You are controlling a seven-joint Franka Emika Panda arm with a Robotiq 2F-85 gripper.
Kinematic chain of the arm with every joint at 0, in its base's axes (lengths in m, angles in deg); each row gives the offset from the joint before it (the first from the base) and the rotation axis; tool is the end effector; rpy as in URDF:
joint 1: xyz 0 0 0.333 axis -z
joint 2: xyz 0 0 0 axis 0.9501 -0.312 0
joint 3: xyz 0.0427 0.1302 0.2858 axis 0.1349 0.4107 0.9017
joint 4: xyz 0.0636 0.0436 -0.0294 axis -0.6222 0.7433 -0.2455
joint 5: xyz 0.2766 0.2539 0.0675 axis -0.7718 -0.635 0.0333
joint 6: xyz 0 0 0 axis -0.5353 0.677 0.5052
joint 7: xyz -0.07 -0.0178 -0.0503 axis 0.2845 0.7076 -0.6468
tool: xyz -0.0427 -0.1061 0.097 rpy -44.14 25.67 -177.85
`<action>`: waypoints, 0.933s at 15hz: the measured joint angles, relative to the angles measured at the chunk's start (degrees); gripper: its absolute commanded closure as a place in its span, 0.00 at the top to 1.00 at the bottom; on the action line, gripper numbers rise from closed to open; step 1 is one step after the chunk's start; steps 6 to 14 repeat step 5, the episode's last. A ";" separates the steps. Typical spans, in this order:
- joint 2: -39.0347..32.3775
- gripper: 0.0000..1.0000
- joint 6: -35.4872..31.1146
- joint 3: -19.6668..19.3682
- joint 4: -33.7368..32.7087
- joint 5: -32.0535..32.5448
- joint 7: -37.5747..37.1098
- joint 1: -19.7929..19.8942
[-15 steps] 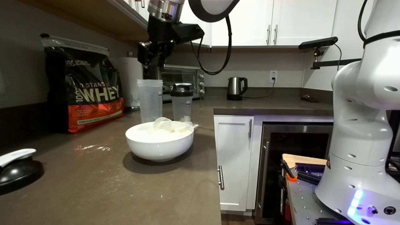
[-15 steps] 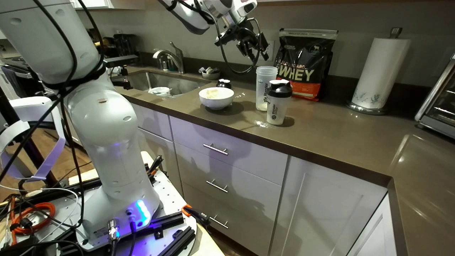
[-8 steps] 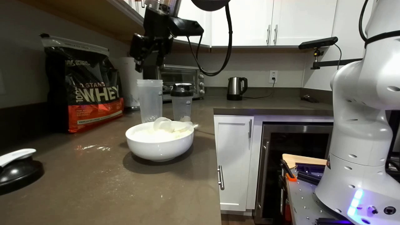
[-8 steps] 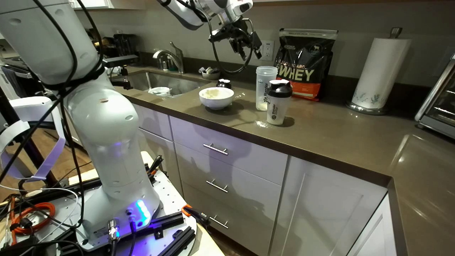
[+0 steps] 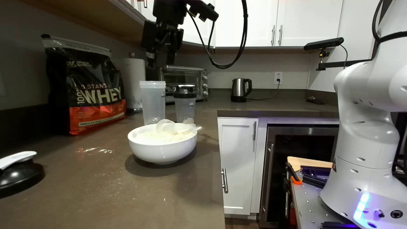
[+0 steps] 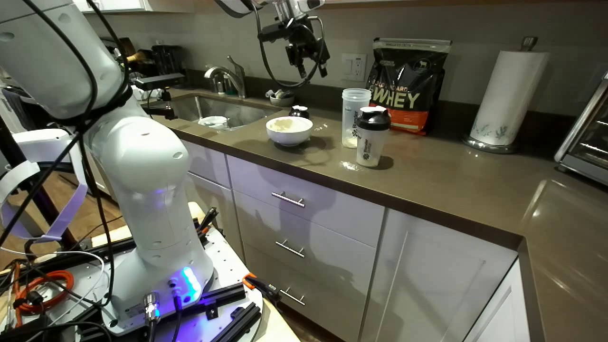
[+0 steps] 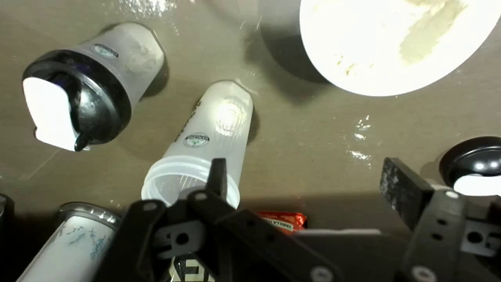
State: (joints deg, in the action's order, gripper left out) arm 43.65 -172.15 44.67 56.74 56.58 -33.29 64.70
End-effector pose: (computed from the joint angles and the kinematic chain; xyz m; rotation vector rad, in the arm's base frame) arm 0.4689 0.1349 0.4971 2.9563 0.0882 0.5135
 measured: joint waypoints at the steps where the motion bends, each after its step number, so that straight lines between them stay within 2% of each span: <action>1: 0.70 1.00 1.63 0.00 0.00 -0.94 1.18 -0.14; 5: 2.56 1.00 6.73 -0.16 0.00 -4.60 5.74 -0.61; 14: 2.56 1.00 6.73 -0.16 0.00 -4.60 5.74 -0.61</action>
